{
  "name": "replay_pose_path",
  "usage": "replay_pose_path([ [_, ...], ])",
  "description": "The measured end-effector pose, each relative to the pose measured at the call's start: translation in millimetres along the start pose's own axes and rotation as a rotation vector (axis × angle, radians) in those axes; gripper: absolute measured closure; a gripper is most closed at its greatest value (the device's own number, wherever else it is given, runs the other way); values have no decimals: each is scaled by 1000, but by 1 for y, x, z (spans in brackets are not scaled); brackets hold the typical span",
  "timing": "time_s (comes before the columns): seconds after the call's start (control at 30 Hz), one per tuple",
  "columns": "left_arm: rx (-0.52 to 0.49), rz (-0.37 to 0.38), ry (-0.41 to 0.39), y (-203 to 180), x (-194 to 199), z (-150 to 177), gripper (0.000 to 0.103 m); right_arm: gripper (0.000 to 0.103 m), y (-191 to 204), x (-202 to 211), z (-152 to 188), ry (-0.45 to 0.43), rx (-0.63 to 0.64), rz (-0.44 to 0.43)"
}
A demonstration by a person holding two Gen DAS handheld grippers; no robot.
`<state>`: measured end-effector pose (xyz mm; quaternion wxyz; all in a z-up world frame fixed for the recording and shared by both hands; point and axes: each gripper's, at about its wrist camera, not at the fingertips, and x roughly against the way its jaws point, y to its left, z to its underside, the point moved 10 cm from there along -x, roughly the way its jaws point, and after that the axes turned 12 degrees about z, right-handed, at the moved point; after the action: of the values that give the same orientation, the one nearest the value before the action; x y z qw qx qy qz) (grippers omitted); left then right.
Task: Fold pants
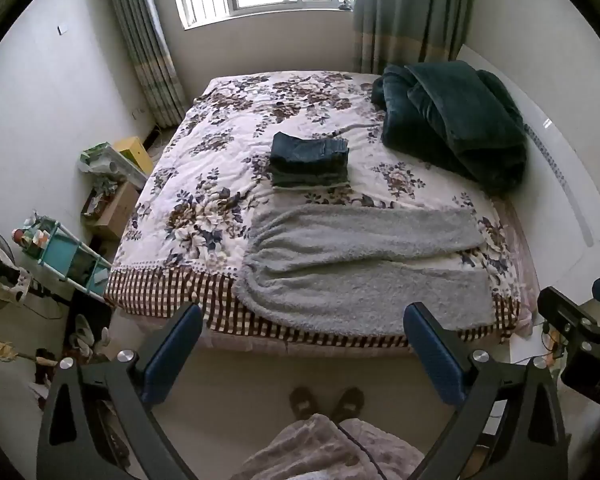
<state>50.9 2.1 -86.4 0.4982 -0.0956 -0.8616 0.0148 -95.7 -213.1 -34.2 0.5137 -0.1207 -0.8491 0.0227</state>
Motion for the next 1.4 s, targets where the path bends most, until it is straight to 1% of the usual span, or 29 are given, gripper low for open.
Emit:
replay_pose_path([
  [0.07, 7, 18, -9, -1, 0, 0, 0, 0, 0, 0, 0, 0, 0, -2],
  [0.3, 10, 22, -6, -2, -1, -1, 0, 0, 0, 1, 2, 0, 3, 2],
  [0.9, 13, 21, -13, -5, 3, -2, 0, 0, 2, 5, 5, 3, 2, -8],
  [1.07, 17, 22, -16, -3, 3, -2, 0, 0, 4, 15, 0, 1, 8, -15],
  [1.4, 15, 15, -23, -4, 4, -4, 0, 0, 7, 11, 2, 3, 25, -32],
])
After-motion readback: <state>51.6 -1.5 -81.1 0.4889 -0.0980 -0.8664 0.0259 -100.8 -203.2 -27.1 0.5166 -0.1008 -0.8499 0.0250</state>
